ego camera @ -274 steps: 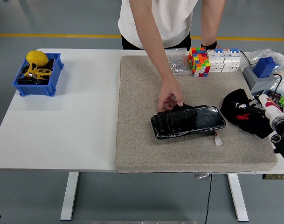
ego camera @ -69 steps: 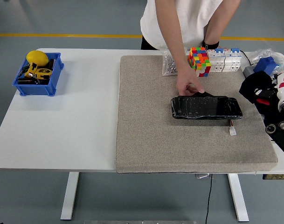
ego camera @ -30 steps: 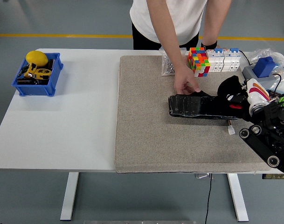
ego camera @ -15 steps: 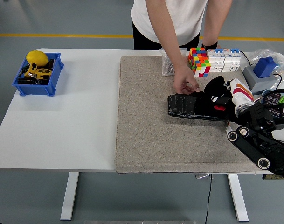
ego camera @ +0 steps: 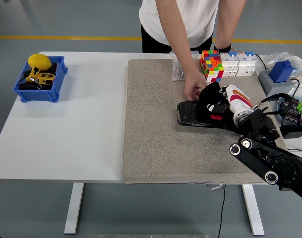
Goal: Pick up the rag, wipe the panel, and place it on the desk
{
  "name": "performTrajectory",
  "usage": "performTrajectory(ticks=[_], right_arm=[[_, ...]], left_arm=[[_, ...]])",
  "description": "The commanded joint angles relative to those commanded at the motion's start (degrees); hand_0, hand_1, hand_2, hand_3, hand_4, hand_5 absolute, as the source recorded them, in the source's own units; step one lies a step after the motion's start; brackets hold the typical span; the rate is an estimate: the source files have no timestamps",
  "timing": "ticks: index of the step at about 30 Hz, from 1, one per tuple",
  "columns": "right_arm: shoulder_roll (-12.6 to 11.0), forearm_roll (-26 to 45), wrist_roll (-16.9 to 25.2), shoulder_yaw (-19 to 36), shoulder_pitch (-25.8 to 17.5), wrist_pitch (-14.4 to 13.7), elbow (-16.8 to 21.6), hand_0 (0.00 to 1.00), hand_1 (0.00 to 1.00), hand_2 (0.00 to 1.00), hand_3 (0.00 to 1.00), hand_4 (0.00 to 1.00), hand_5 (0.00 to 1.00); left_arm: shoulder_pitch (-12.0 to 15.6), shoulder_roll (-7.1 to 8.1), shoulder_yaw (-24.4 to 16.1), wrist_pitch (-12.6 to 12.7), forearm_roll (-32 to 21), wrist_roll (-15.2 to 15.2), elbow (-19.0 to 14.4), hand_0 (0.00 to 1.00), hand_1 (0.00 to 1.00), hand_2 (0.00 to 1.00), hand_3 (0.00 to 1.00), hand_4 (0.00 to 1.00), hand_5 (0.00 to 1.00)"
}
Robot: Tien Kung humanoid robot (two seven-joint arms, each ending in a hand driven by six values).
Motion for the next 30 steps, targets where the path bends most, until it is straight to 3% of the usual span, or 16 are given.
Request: performTrajectory(ticks=[17,30], right_arm=[[3.71,0.91,0.06,-5.66,2.83,0.32,0.52,0.242,0.294,0.34,0.365,0.726,0.002],[3.87,1.07,0.01,-8.96,5.06,0.65,1.5,0.243,0.294,0.34,0.365,0.726,0.002]], left_arm=[[-0.06,0.39,0.9,0.06,-0.54,0.08,0.0,0.686,0.729,0.731,0.606,0.667,0.625],[-0.05,0.54,0.75,0.11,-0.3,0.1,0.0,0.686,0.729,0.731,0.607,0.667,0.625]])
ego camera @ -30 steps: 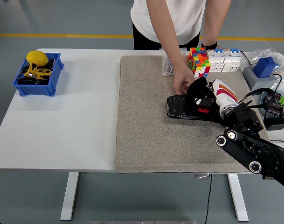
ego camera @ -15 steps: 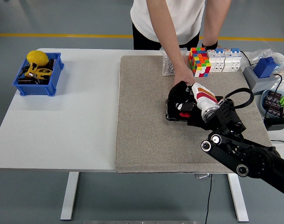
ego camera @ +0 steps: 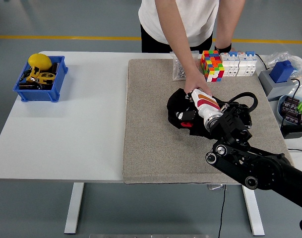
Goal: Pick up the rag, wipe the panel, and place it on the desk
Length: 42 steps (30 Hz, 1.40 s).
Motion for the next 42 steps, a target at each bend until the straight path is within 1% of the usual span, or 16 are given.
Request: performTrajectory(ticks=[5,14,32,38,42], right_arm=[[-1.22,0.0,-0.03,-0.02,0.33,0.13,-0.1,0.243,0.294,0.34,0.365,0.725,0.002],[-2.87,0.0,-0.03,0.04,-0.33,0.28,-0.1,0.244,0.294,0.34,0.365,0.726,0.002],[-7.69,-0.55,-0.19,1.11,-0.28,0.3,0.08,0.244,0.294,0.34,0.365,0.726,0.002],[-9.39,-0.63,-0.24,1.77,-1.13,0.34,0.17,0.244,0.294,0.341,0.366,0.727,0.002],[-10.1,-0.72,-0.25,2.37,-1.69,0.31,-0.09,0.244,0.294,0.34,0.366,0.727,0.002]], left_arm=[[0.13,0.0,-0.35,0.03,0.27,0.03,0.0,0.685,0.729,0.731,0.606,0.666,0.625],[0.2,0.06,-0.91,-0.02,0.72,-0.05,0.0,0.686,0.729,0.731,0.606,0.666,0.626],[0.29,0.02,-1.71,-0.13,1.48,-0.16,0.0,0.684,0.729,0.731,0.606,0.667,0.624],[0.34,-0.14,-2.01,-0.12,1.57,-0.15,0.0,0.685,0.729,0.731,0.606,0.666,0.623],[0.45,-0.24,-2.28,-0.05,1.73,-0.08,0.0,0.686,0.729,0.731,0.606,0.666,0.623]])
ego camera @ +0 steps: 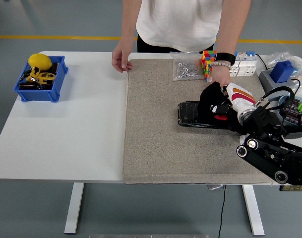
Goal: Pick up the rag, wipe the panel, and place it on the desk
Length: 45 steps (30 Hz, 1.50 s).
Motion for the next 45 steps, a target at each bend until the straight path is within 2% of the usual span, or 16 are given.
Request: performTrajectory(ticks=[36,45], right_arm=[[-6.65,-1.48,-0.2,4.09,-2.92,0.16,-1.72,0.246,0.293,0.34,0.365,0.726,0.002],[-7.03,-1.61,-0.3,4.47,-2.71,0.2,-1.53,0.246,0.293,0.34,0.364,0.726,0.002]], left_arm=[[0.67,-0.13,0.24,-0.04,-0.35,-0.08,0.0,0.686,0.73,0.731,0.605,0.667,0.624],[0.55,-0.07,0.36,-0.14,-0.3,-0.17,0.0,0.686,0.729,0.731,0.605,0.667,0.624]])
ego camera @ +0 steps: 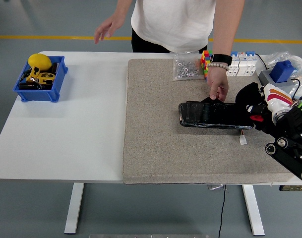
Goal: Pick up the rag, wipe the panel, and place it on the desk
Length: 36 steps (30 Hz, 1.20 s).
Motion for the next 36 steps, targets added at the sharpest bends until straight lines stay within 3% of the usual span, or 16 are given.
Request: performTrajectory(ticks=[36], right_arm=[[3.64,-1.14,-1.82,-1.4,2.04,1.26,3.39,0.245,0.294,0.34,0.364,0.728,0.002]], left_arm=[[-0.23,0.41,-0.7,-0.05,0.85,0.01,0.0,0.685,0.729,0.731,0.606,0.667,0.626]])
